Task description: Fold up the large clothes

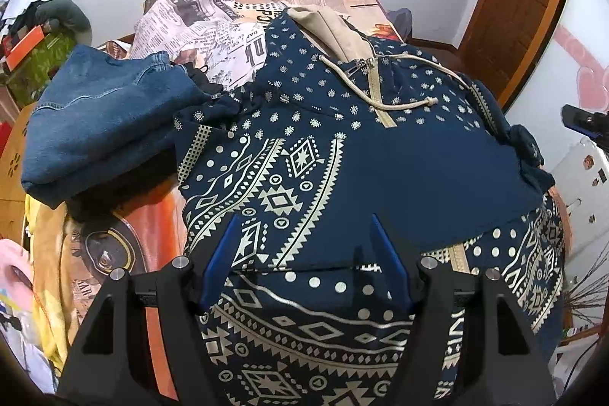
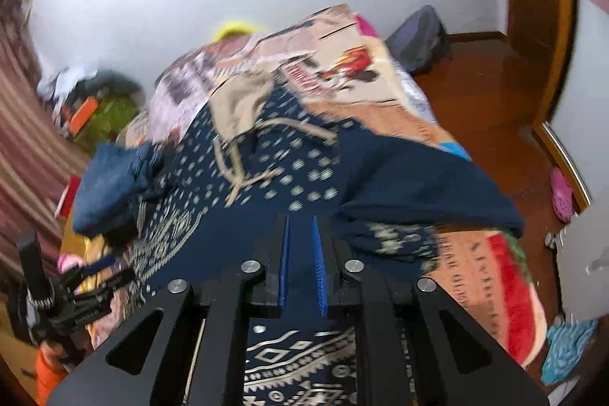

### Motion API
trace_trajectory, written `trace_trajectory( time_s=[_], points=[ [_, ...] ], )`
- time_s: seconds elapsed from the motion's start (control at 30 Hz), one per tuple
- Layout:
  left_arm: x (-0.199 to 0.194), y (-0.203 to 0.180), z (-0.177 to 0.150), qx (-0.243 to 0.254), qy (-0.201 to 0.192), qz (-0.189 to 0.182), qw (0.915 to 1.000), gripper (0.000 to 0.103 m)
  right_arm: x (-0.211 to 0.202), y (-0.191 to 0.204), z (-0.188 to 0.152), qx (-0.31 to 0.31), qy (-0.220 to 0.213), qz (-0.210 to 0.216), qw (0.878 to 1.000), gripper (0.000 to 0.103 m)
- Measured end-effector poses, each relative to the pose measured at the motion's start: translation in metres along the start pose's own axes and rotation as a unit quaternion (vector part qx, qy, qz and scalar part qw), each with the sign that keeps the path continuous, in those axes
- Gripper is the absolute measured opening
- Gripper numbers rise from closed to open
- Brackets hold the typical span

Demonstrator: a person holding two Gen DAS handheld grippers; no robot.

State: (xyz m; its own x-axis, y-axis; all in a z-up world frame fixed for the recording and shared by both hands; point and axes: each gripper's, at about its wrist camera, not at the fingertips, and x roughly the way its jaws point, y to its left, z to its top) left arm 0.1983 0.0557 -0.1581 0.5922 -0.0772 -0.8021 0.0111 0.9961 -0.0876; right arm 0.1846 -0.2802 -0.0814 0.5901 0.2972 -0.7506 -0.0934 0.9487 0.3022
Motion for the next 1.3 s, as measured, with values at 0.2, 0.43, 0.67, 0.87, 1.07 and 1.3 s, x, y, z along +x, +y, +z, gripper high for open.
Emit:
trace_trajectory(
  time_s=[0.2, 0.43, 0.67, 0.87, 1.07, 1.3],
  points=[
    [0.006, -0.008, 0.010, -0.001, -0.003, -0.002, 1.0000, 0.068, -0.012, -0.057, 0.006, 0.097, -0.028, -0.038, 0.994, 0.053],
    [0.022, -0.019, 0.018, -0.007, 0.012, -0.022, 0.9997, 0.068, 0.012, -0.115, -0.002, 0.200, -0.001, -0.045, 0.979, 0.053],
    [0.037, -0.022, 0.019, -0.015, 0.024, -0.022, 0.9993, 0.068, 0.059, -0.143, -0.011, 0.246, 0.058, -0.029, 0.967, 0.053],
    [0.046, -0.014, 0.020, -0.019, 0.030, -0.007, 0.9993, 0.068, 0.086, -0.158, -0.006, 0.246, 0.074, -0.047, 0.965, 0.053],
    [0.052, -0.005, 0.019, -0.022, 0.034, 0.004, 0.9992, 0.068, 0.100, -0.163, 0.004, 0.240, 0.066, -0.076, 0.965, 0.052],
    [0.046, 0.003, 0.016, -0.034, 0.030, -0.006, 0.9989, 0.068, 0.069, -0.139, 0.024, 0.204, -0.003, -0.077, 0.976, 0.010]
  ],
)
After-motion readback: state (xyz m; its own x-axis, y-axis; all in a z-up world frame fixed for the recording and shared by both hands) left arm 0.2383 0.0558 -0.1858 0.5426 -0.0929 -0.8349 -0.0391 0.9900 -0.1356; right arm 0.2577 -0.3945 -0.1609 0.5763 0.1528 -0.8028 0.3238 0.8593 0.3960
